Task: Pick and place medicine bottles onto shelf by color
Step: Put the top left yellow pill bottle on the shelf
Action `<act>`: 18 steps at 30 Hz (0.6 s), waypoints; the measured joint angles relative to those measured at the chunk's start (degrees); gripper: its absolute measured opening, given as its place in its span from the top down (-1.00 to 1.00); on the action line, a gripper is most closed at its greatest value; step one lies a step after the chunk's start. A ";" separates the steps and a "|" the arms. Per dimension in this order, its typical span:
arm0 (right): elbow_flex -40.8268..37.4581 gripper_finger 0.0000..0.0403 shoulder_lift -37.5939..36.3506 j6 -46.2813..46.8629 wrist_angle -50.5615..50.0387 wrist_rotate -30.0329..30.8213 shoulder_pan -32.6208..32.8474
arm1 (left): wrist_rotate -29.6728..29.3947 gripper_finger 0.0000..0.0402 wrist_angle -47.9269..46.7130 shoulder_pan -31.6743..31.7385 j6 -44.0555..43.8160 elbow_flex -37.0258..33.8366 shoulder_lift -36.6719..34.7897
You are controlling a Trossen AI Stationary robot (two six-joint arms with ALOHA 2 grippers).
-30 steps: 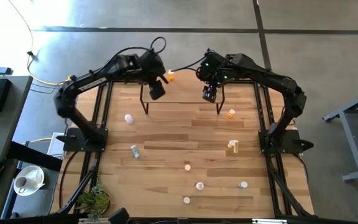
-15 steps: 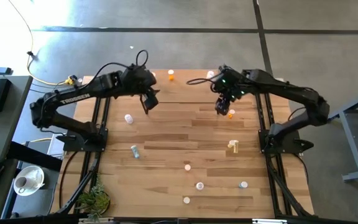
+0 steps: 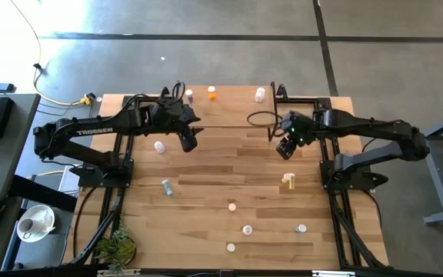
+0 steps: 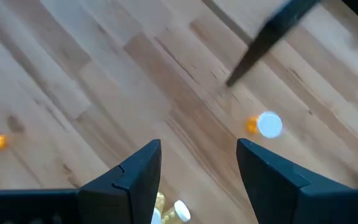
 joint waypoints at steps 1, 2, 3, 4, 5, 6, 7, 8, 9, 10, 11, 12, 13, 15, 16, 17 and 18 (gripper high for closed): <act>-0.81 0.01 -0.18 1.35 -0.16 0.48 1.09 | -0.02 0.13 0.02 -0.33 0.00 0.00 0.00; -1.64 0.01 -0.28 2.62 -0.21 0.60 2.21 | -0.02 0.13 0.02 -0.78 0.00 0.00 0.00; -2.42 0.01 -0.28 3.94 -0.22 0.61 3.35 | -0.04 0.13 0.05 -1.24 0.00 0.00 0.00; -3.22 0.01 -0.28 5.44 -0.25 0.52 4.53 | -0.04 0.13 0.05 -1.61 0.00 0.00 0.01; -4.02 0.01 -0.28 6.96 -0.22 0.39 5.66 | -0.02 0.13 0.05 -2.01 -0.01 0.00 0.01; -4.85 0.01 -0.28 8.47 -0.13 0.37 6.82 | -0.04 0.13 0.05 -2.35 0.00 0.00 0.02; -5.75 0.01 -0.28 9.99 -0.11 0.35 7.84 | -0.02 0.13 0.05 -2.60 0.00 0.00 0.02; -6.66 0.01 -0.27 11.56 -0.17 0.33 8.87 | -0.02 0.13 0.05 -2.82 0.00 0.00 0.02; -7.51 0.01 -0.26 13.01 -0.31 0.31 9.83 | -0.04 0.13 0.05 -3.05 0.00 0.00 0.02; -8.33 0.01 -0.26 14.49 -0.23 0.31 10.74 | -0.03 0.13 0.05 -3.17 0.00 0.00 0.02; -9.12 0.01 -0.26 15.82 0.02 0.30 11.65 | -0.07 0.13 0.05 -3.29 0.00 0.00 0.02; -9.93 0.01 -0.26 17.06 0.26 0.28 12.45 | -0.06 0.13 0.05 -3.43 0.00 0.00 0.02; -10.61 0.01 -0.26 18.24 0.44 0.23 13.15 | -0.07 0.13 0.05 -3.44 0.00 0.00 0.02; -11.56 0.01 -0.26 20.68 0.80 0.19 14.48 | -0.07 0.13 0.05 -3.44 0.00 0.00 0.02; -11.89 0.01 -0.26 21.83 0.94 0.19 15.08 | -0.10 0.13 0.05 -3.44 0.00 0.00 0.02; -12.07 0.01 -0.25 22.95 0.94 0.21 15.70 | -0.18 0.13 0.05 -3.44 0.00 0.00 0.02; -12.08 0.01 -0.23 23.95 0.89 0.32 16.34 | -0.31 0.13 0.05 -3.44 0.00 0.00 0.02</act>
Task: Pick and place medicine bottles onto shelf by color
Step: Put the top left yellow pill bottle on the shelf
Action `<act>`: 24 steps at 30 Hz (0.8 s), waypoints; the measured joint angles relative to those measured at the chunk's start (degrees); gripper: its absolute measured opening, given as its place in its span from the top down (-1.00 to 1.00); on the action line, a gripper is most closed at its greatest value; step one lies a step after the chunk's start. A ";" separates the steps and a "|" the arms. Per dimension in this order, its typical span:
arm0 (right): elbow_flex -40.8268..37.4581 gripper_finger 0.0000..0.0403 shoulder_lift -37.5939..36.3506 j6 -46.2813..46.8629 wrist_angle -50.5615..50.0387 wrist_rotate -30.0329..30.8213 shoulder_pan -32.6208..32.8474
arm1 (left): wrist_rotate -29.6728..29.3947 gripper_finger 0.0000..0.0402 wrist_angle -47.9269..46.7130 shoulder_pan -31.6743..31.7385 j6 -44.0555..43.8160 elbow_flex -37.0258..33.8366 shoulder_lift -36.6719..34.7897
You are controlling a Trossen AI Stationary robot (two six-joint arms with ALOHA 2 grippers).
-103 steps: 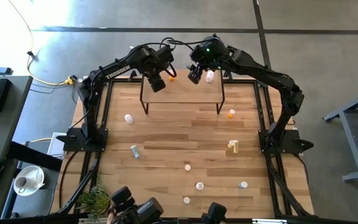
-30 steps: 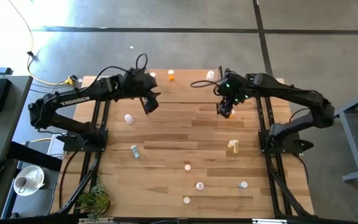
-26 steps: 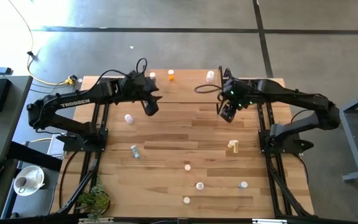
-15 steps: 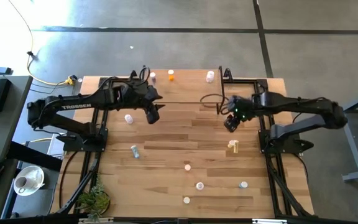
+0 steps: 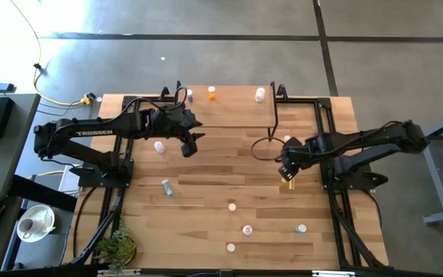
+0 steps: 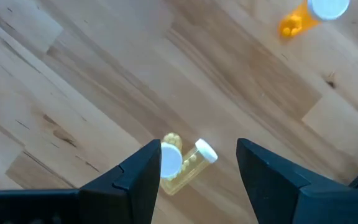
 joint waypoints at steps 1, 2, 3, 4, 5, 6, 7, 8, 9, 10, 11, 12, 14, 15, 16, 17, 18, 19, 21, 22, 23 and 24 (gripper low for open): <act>0.00 0.01 0.02 0.90 0.16 0.38 0.69 | -0.18 0.13 0.00 0.00 0.00 -0.02 0.00; 0.00 0.01 0.09 1.76 0.35 0.88 1.39 | -0.28 0.13 0.00 0.00 0.00 -0.02 0.00; 0.00 0.01 0.13 2.18 0.46 1.43 2.11 | -0.30 0.13 0.00 0.00 0.00 -0.02 0.00; 0.00 0.01 0.13 2.72 0.46 1.84 2.85 | -0.33 0.13 -0.02 0.00 0.00 -0.02 0.00; 0.00 0.01 0.13 3.47 0.46 2.44 3.58 | -0.33 0.13 -0.02 0.00 0.00 -0.02 0.00; 0.00 0.01 0.13 4.26 0.46 2.80 4.36 | -0.33 0.13 -0.02 0.00 -0.02 -0.02 0.00; 0.00 0.01 0.13 4.97 0.46 3.41 5.08 | -0.31 0.13 -0.02 0.00 -0.13 -0.02 0.00; 0.00 0.01 0.13 5.82 0.46 4.13 5.86 | -0.32 0.13 -0.02 0.02 -0.40 -0.02 0.00; 0.00 0.01 0.15 6.69 0.46 4.44 6.53 | -0.32 0.13 -0.02 0.02 -0.45 -0.02 0.01; 0.01 0.01 0.43 7.37 0.48 4.89 7.14 | -0.32 0.13 -0.02 0.02 -0.45 -0.02 0.02; 0.02 0.01 0.82 8.15 0.53 5.20 7.75 | -0.33 0.13 -0.02 0.02 -0.44 -0.02 0.02; 0.01 0.01 1.30 8.67 0.52 5.30 8.35 | -0.32 0.13 -0.04 0.02 -0.44 -0.02 0.02; 0.02 0.01 2.85 9.64 0.56 5.50 9.17 | -0.30 0.13 -0.04 0.02 -0.48 -0.02 0.02; 0.02 0.01 3.73 9.74 0.55 5.48 9.48 | -0.30 0.13 -0.04 0.02 -0.48 -0.02 0.02; 0.02 0.01 4.66 9.74 0.66 5.48 9.76 | -0.30 0.13 -0.04 0.02 -0.46 -0.02 0.04; 0.02 0.01 5.54 9.74 0.86 5.48 9.94 | -0.30 0.13 -0.04 0.02 -0.46 -0.02 0.04; 0.02 0.01 6.45 9.74 1.03 5.48 10.07 | -0.30 0.13 -0.04 0.02 -0.48 -0.02 0.04; 0.02 0.01 7.34 9.75 1.33 5.46 10.17 | -0.30 0.13 -0.04 0.02 -0.50 -0.02 0.04; 0.02 0.01 8.76 9.76 2.39 4.93 10.16 | -0.30 0.13 -0.04 0.02 -0.48 -0.02 0.04; 0.02 0.01 9.45 9.76 2.90 4.29 10.16 | -0.30 0.13 -0.04 0.02 -0.48 -0.03 0.04; 0.02 0.01 10.12 9.75 3.26 3.96 10.16 | -0.30 0.13 -0.04 0.02 -0.51 -0.02 0.04; 0.02 0.01 10.69 9.76 3.59 3.92 10.16 | -0.30 0.13 -0.04 0.02 -0.61 -0.02 0.04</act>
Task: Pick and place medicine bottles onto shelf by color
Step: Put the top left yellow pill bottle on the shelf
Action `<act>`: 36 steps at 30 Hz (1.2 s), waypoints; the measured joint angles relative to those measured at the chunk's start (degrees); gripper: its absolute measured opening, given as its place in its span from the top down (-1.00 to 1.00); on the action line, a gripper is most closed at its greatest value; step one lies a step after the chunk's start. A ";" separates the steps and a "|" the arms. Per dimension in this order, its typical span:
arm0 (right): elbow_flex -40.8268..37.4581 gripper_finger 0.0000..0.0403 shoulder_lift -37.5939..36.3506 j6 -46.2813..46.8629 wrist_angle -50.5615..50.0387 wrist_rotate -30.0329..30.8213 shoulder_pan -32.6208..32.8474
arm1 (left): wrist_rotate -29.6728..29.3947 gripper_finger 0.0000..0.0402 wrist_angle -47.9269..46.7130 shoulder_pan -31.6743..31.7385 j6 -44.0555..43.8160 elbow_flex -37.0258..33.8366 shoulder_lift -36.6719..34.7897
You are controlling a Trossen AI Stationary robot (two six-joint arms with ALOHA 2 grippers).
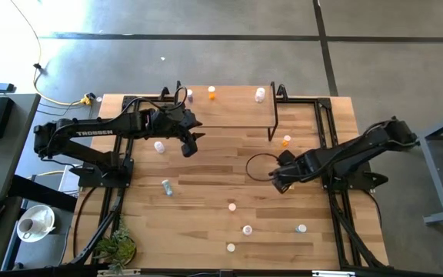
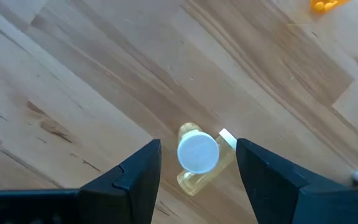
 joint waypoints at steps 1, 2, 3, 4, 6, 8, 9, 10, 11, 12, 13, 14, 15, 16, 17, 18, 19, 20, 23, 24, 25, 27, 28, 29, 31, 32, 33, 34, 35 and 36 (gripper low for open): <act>0.00 0.01 0.55 0.00 0.22 -0.04 0.00 | 0.00 0.13 0.00 0.00 0.00 -0.01 0.00; 0.00 0.01 1.02 0.04 0.16 -0.10 0.00 | 0.02 0.13 0.00 0.00 0.00 -0.02 0.00; 0.00 0.01 1.45 0.16 0.14 -0.16 0.00 | 0.01 0.13 -0.01 0.00 0.00 -0.01 0.00; 0.00 0.01 1.82 0.47 0.14 -0.16 0.00 | 0.01 0.13 0.00 0.00 -0.02 -0.01 0.00; 0.00 0.01 2.44 1.55 -0.17 -0.16 0.00 | 0.02 0.13 -0.01 0.00 0.00 -0.02 0.00; 0.00 0.01 2.99 2.55 -0.31 -0.16 0.00 | 0.02 0.13 -0.01 0.00 0.07 -0.02 0.00; 0.00 0.01 3.37 2.86 -0.32 -0.14 0.00 | 0.02 0.13 -0.01 0.00 0.07 -0.02 0.01; 0.00 0.01 3.83 3.26 -0.33 -0.14 0.00 | 0.04 0.13 -0.02 0.00 0.07 -0.02 0.00; 0.00 0.01 4.44 3.66 -0.34 -0.16 0.00 | 0.02 0.13 -0.02 0.00 0.14 -0.02 0.00; 0.00 0.01 5.10 4.00 -0.34 -0.16 0.00 | 0.04 0.13 -0.02 0.00 0.15 -0.02 0.00; 0.00 0.01 5.70 4.03 -0.36 -0.23 0.00 | 0.04 0.13 -0.02 0.00 0.15 -0.02 0.00; 0.00 0.01 6.30 4.02 -0.38 -0.44 0.00 | 0.04 0.13 -0.02 0.02 0.15 -0.02 0.00; 0.00 0.01 6.92 4.02 -0.38 -0.80 0.00 | 0.04 0.13 -0.02 0.01 0.15 -0.02 0.01; 0.00 0.01 7.40 4.02 -0.44 -1.10 0.00 | 0.04 0.13 -0.02 0.01 0.15 -0.02 0.00; 0.00 0.01 7.81 4.04 -0.49 -1.24 0.00 | 0.04 0.13 -0.02 0.01 0.15 -0.02 0.01; 0.00 0.01 8.03 4.04 -0.47 -1.34 0.00 | 0.04 0.13 -0.02 0.00 0.15 -0.02 0.02; 0.00 0.01 8.22 4.05 -0.47 -1.38 0.00 | 0.05 0.13 -0.02 0.00 0.15 -0.02 0.00; 0.00 0.02 8.36 4.18 -0.47 -1.48 0.00 | 0.07 0.13 -0.02 0.00 0.15 -0.02 0.00; 0.00 0.09 8.46 4.66 -0.45 -1.56 0.00 | 0.07 0.13 -0.02 0.02 0.15 -0.02 0.00; 0.00 0.13 8.46 4.66 -0.41 -1.70 0.00 | 0.07 0.13 -0.02 0.02 0.15 -0.02 0.02; 0.00 0.18 8.46 4.64 -0.30 -1.92 0.00 | 0.07 0.13 -0.02 0.01 0.16 -0.02 0.01; 0.02 0.28 8.46 4.62 -0.19 -2.41 0.00 | 0.07 0.13 -0.02 0.02 0.18 -0.02 0.00; 0.02 0.34 8.46 4.61 -0.20 -2.52 0.00 | 0.07 0.13 -0.02 0.01 0.18 -0.02 0.00; 0.02 0.39 8.46 4.61 -0.20 -2.59 0.00 | 0.07 0.13 -0.02 0.01 0.18 -0.02 0.01; 0.07 0.48 8.46 4.59 -0.23 -2.58 0.00 | 0.07 0.13 -0.04 0.02 0.18 -0.02 0.00; 0.07 0.51 8.46 4.54 -0.26 -2.56 0.00 | 0.07 0.13 -0.04 0.02 0.18 -0.02 0.00; 0.11 0.53 8.46 4.41 -0.29 -2.57 0.00 | 0.07 0.13 -0.04 0.01 0.18 -0.02 0.02; 0.15 0.54 8.46 4.00 -0.36 -2.63 -0.02 | 0.07 0.13 -0.04 0.02 0.18 -0.02 0.02; 0.27 0.55 8.46 3.76 -0.21 -2.84 -0.02 | 0.07 0.13 -0.04 0.02 0.19 -0.02 0.02; 0.52 0.55 8.48 3.40 -0.08 -3.07 -0.04 | 0.07 0.13 -0.04 0.01 0.42 -0.02 0.01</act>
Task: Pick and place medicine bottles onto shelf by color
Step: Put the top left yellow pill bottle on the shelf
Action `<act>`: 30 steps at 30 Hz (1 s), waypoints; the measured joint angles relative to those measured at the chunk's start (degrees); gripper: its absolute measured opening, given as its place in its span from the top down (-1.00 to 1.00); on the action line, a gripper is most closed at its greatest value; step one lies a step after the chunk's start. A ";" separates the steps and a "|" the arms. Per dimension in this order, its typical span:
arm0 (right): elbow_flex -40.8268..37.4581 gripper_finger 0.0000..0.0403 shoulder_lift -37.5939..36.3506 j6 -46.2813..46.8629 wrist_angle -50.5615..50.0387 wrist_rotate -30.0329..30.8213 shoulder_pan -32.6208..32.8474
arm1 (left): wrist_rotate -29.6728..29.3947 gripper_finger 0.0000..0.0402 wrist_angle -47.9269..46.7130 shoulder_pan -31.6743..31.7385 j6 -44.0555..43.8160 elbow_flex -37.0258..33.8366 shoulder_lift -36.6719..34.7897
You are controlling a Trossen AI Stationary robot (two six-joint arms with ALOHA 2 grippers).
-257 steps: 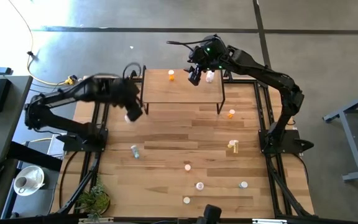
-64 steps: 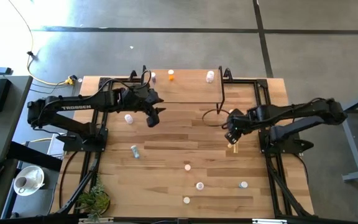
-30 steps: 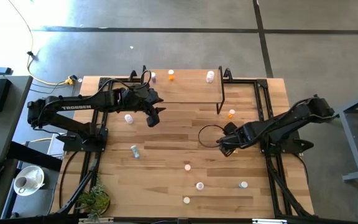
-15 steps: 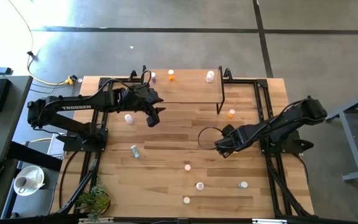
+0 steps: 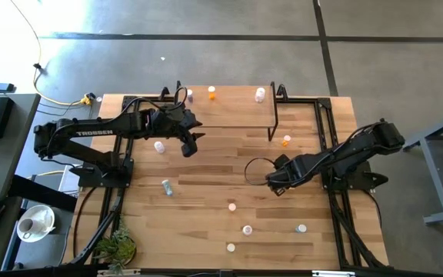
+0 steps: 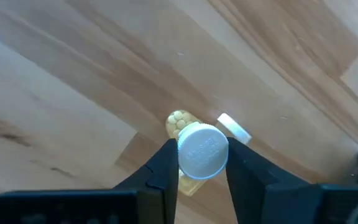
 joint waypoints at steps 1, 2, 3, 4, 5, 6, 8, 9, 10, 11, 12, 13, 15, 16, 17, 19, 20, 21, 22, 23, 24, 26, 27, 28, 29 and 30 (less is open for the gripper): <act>0.50 0.54 0.00 -0.64 0.01 -0.15 -0.04 | 0.00 0.13 0.00 0.00 0.51 0.00 0.00; 1.11 0.52 0.00 -1.08 0.05 -0.15 -0.04 | -0.02 0.13 0.00 0.10 1.20 0.00 -0.01; 1.86 0.50 0.00 -1.72 0.07 -0.14 -0.04 | -0.02 0.13 0.00 0.16 1.59 0.00 -0.01; 2.72 0.49 0.00 -2.31 0.09 -0.14 -0.11 | 0.00 0.13 0.00 0.34 1.67 0.00 -0.01; 3.60 0.48 0.00 -3.00 0.09 -0.13 -0.32 | 0.06 0.13 0.00 0.52 1.66 0.00 0.00; 4.56 0.48 0.00 -3.95 0.13 -0.13 -0.56 | 0.07 0.13 -0.01 0.68 1.47 0.00 -0.01; 6.61 0.48 0.00 -6.27 0.29 0.40 -1.42 | 0.07 0.13 -0.09 1.18 1.29 0.00 -0.01; 7.56 0.48 0.00 -7.54 0.29 0.79 -2.07 | 0.07 0.13 -0.20 1.38 1.30 0.00 0.00; 8.59 0.49 0.00 -8.99 0.29 1.18 -2.76 | 0.07 0.13 -0.39 1.62 1.28 0.00 0.01; 9.65 0.49 0.00 -10.47 0.40 1.46 -3.52 | 0.07 0.13 -0.64 1.83 1.28 0.00 -0.01; 10.65 0.49 0.00 -12.08 0.57 1.69 -4.28 | 0.07 0.13 -0.96 2.05 1.28 0.00 -0.01; 11.72 0.49 0.00 -13.85 0.78 1.80 -5.21 | 0.07 0.13 -1.42 2.13 1.28 0.00 -0.01; 13.71 0.49 0.00 -17.39 1.20 1.93 -7.03 | 0.18 0.13 -2.05 2.39 1.09 -0.17 -0.01; 14.72 0.49 0.00 -19.33 1.65 2.02 -8.01 | 0.50 0.13 -1.32 2.41 0.76 -0.71 -0.01; 15.67 0.49 0.00 -21.18 2.21 2.05 -8.96 | 1.18 0.13 -0.03 2.44 0.43 -1.61 -0.01; 17.47 0.49 0.00 -25.11 2.91 2.08 -10.89 | 3.36 0.13 3.48 2.41 -0.27 -4.29 -0.01; 18.48 0.49 0.00 -27.04 3.31 2.08 -11.86 | 4.58 0.13 5.06 2.37 -0.56 -5.73 -0.01; 19.50 0.49 0.00 -28.96 3.70 2.07 -12.79 | 5.55 0.13 6.60 2.37 -1.16 -7.03 -0.01; 20.56 0.49 0.00 -30.72 3.75 2.08 -13.81 | 6.17 0.13 8.24 2.36 -1.77 -8.34 -0.01; 21.66 0.49 0.00 -32.38 3.73 2.07 -14.84 | 6.44 0.13 9.50 2.19 -2.45 -9.41 -0.01; 22.81 0.49 0.00 -33.97 3.69 2.08 -15.87 | 6.45 0.13 10.40 2.03 -3.03 -10.34 -0.01; 25.17 0.49 0.00 -37.25 3.70 2.11 -17.98 | 6.33 0.13 12.86 1.64 -4.28 -12.35 -0.01; 26.43 0.49 0.00 -39.02 3.70 2.14 -19.05 | 6.32 0.13 13.91 1.44 -4.78 -13.19 -0.01; 27.69 0.49 0.00 -40.58 3.72 2.18 -20.09 | 6.31 0.13 14.81 1.26 -5.16 -13.89 -0.01; 28.93 0.49 0.01 -42.06 3.86 2.21 -21.17 | 6.27 0.13 16.02 1.09 -5.60 -14.58 -0.01; 30.28 0.49 0.00 -43.53 4.09 2.22 -22.33 | 6.26 0.13 17.68 0.94 -6.08 -15.35 -0.01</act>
